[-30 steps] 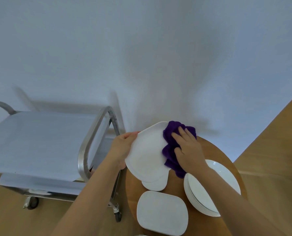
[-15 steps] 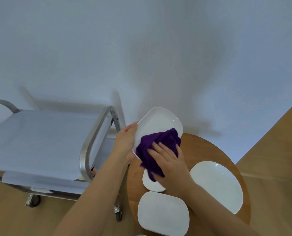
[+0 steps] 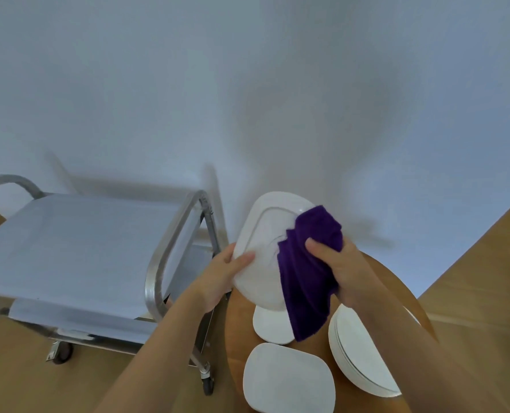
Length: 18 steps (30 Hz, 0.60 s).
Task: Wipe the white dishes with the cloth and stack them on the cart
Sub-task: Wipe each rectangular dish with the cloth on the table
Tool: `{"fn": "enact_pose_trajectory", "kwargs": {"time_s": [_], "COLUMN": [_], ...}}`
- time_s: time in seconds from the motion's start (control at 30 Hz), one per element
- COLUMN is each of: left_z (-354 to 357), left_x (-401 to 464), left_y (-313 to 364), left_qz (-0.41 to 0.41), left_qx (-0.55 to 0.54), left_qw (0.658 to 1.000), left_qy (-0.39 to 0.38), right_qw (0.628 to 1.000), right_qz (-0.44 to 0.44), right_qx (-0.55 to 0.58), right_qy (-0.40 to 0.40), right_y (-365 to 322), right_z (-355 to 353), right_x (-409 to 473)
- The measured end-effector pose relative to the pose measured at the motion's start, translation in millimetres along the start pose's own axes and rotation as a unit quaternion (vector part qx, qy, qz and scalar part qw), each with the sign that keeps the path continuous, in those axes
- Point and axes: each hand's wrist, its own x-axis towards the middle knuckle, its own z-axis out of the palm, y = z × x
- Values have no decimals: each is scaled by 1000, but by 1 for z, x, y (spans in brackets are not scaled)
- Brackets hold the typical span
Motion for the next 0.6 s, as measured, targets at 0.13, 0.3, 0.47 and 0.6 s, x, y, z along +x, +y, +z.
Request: {"fn": "enact_pose_trajectory", "kwargs": {"time_s": [0.13, 0.3, 0.47, 0.6], "left_z": [1, 35, 47, 37], "left_x": [-4, 3, 8, 4], "left_y": [-8, -2, -1, 8], "left_qz": [-8, 52, 45, 49], "left_qx": [-152, -224, -277, -229], "left_qw": [985, 973, 959, 972], "left_qy": [-83, -16, 29, -24], "right_qw": [967, 942, 949, 942], "right_qz": [63, 83, 26, -63], "right_qx": [225, 276, 150, -49], "right_qy": [106, 172, 276, 326], "right_y": [-4, 9, 19, 16], "right_z": [-9, -12, -19, -30], "right_x": [8, 12, 17, 28]}}
